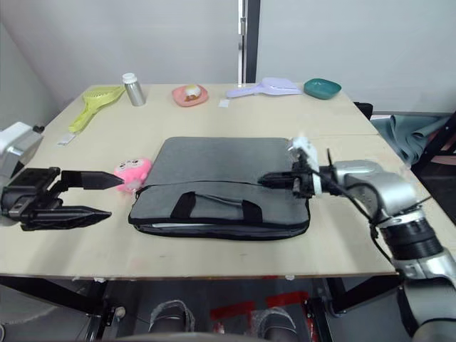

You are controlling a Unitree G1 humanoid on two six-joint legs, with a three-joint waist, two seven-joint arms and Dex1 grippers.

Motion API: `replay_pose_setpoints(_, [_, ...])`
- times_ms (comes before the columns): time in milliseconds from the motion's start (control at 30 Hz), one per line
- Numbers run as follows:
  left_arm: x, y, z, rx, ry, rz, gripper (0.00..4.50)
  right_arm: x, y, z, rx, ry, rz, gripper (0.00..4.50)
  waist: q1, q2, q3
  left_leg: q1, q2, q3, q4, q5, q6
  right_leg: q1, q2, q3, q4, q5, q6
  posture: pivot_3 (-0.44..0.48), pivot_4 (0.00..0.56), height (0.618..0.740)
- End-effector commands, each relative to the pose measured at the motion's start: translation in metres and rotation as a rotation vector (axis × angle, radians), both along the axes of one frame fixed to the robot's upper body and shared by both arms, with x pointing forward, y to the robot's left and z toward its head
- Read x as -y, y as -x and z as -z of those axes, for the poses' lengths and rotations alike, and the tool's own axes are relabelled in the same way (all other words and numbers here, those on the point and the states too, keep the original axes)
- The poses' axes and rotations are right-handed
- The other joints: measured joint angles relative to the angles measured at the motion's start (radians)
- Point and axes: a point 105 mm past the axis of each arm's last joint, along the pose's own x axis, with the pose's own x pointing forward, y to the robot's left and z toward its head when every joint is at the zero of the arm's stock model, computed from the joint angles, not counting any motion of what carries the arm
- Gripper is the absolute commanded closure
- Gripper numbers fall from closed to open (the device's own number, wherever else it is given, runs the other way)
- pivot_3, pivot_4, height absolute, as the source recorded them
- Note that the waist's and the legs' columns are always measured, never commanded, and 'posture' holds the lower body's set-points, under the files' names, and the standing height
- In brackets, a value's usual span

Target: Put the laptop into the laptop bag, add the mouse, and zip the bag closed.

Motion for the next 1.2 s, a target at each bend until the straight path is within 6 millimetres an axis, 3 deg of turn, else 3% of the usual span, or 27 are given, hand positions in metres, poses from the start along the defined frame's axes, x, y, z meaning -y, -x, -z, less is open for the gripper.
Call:
replay_pose_setpoints(33, [-0.011, -0.002, 0.000, 0.019, 0.005, -0.008, 1.07, -0.005, -0.008, 0.008, 0.051, 0.025, -0.044, 4.49, -0.001, 0.000, 0.000, 0.000, 0.000, 0.000, 0.000, 0.000, 0.000, 0.000, 0.000, 0.000, 0.000, 0.000, 0.000, 0.000, 0.150, 0.740])
replay_pose_setpoints(300, [-0.021, -0.011, 0.006, 0.012, 0.016, -0.026, 1.07, -0.024, -0.008, 0.030, -0.029, -0.028, -0.147, 4.49, -0.004, -0.001, -0.001, -0.002, 0.001, 0.000, 0.001, 0.000, 0.000, -0.002, 0.001, 0.000, 0.002, 0.000, 0.000, 0.000, 0.150, 0.740])
replay_pose_setpoints(367, [-0.025, -0.016, 0.011, 0.003, 0.002, -0.044, 1.07, -0.023, -0.007, 0.044, -0.071, -0.014, -0.160, 4.49, -0.005, -0.001, -0.001, -0.002, 0.001, 0.000, 0.001, 0.000, 0.000, -0.002, 0.001, 0.001, 0.002, 0.000, 0.000, 0.000, 0.150, 0.740])
replay_pose_setpoints(567, [-0.045, -0.031, 0.025, -0.017, -0.046, -0.148, 1.07, -0.003, -0.005, 0.099, -0.144, 0.154, -0.078, 4.49, -0.007, -0.009, -0.009, 0.007, 0.001, 0.001, 0.000, 0.000, 0.000, 0.004, 0.001, 0.002, 0.001, 0.000, 0.000, 0.000, 0.150, 0.740])
replay_pose_setpoints(700, [-0.063, -0.043, 0.021, 0.003, -0.037, -0.245, 1.07, 0.017, -0.004, 0.118, -0.146, 0.233, -0.007, 4.49, -0.006, -0.015, -0.019, 0.013, 0.001, 0.001, 0.000, 0.000, -0.001, 0.012, 0.000, 0.002, 0.001, 0.000, 0.000, 0.000, 0.150, 0.740])
replay_pose_setpoints(800, [-0.079, -0.058, 0.011, 0.011, 0.033, -0.348, 1.07, 0.020, -0.004, 0.116, -0.131, 0.245, -0.009, 4.49, 0.005, -0.018, -0.021, 0.026, 0.000, 0.001, -0.001, -0.001, -0.001, 0.023, 0.000, 0.002, 0.000, -0.001, 0.000, 0.000, 0.150, 0.740])
replay_pose_setpoints(933, [-0.090, -0.082, 0.013, -0.028, 0.094, -0.452, 1.07, 0.016, -0.007, 0.106, -0.109, 0.232, -0.026, 4.49, 0.013, -0.020, -0.023, 0.030, 0.000, 0.000, -0.001, -0.001, -0.001, 0.028, 0.000, 0.002, -0.002, -0.009, 0.013, 0.000, 0.150, 0.740])
replay_pose_setpoints(1133, [-0.102, -0.136, 0.053, -0.120, 0.013, -0.675, 1.07, 0.010, -0.005, 0.096, -0.089, 0.214, -0.055, 4.49, 0.014, -0.019, -0.024, 0.029, -0.001, 0.000, -0.003, -0.001, -0.001, 0.029, -0.001, 0.002, -0.002, -0.007, 0.010, 0.000, 0.150, 0.740])
replay_pose_setpoints(1200, [-0.104, -0.157, 0.070, -0.175, -0.011, -0.754, 1.07, 0.010, -0.003, 0.096, -0.090, 0.210, -0.051, 4.49, 0.011, -0.021, -0.026, 0.027, 0.000, -0.002, -0.003, -0.001, -0.001, 0.028, -0.002, 0.001, -0.002, 0.000, -0.001, 0.000, 0.150, 0.740])
